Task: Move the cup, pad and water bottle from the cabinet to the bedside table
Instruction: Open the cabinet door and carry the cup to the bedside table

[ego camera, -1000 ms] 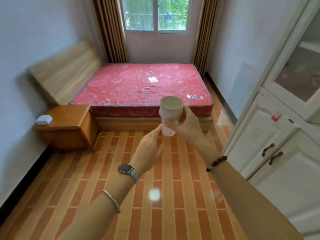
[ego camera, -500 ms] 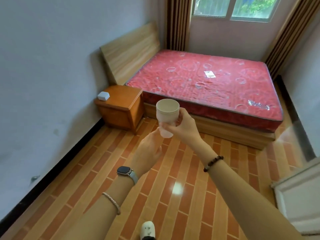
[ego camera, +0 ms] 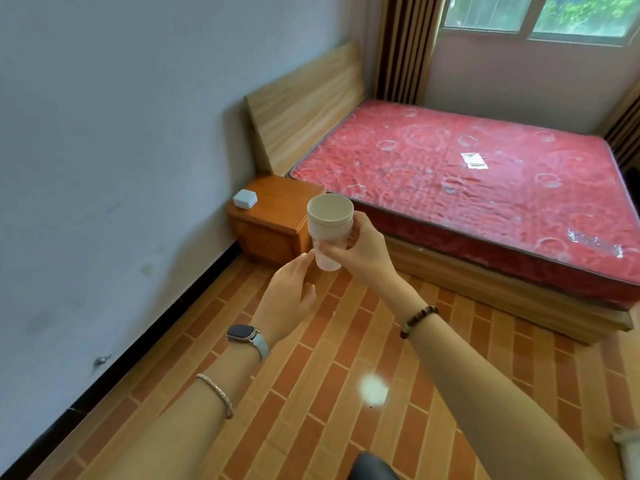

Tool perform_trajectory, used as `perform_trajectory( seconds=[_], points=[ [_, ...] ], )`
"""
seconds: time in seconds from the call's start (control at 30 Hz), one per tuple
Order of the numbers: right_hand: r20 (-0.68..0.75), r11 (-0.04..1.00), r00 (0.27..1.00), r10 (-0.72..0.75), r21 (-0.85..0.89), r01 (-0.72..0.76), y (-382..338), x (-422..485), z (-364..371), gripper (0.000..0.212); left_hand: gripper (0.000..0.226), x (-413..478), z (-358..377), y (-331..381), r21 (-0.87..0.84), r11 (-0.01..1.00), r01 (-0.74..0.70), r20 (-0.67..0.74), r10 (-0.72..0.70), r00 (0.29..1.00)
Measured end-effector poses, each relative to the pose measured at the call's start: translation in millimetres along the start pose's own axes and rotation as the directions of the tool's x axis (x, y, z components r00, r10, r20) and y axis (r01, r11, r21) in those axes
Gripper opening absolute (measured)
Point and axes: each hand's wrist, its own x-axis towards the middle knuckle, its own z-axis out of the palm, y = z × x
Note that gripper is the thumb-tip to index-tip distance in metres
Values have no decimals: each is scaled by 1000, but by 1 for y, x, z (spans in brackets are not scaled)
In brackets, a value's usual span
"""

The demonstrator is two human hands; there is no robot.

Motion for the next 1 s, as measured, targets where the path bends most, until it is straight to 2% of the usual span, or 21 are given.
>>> perform_trajectory(
  seconds=[0.47, 0.63, 1.0],
  points=[
    [114, 1000, 994, -3, 25, 0, 59, 190, 20, 66, 57, 160, 40, -76, 32, 990, 139, 1, -139, 990],
    [172, 1000, 985, -7, 14, 5, 72, 259, 19, 64, 56, 219, 49, -90, 39, 980, 194, -49, -192, 980],
    [246, 999, 969, -18, 33, 11, 105, 389, 48, 69, 54, 322, 63, -144, -40, 950, 309, -64, -311, 948]
  ],
)
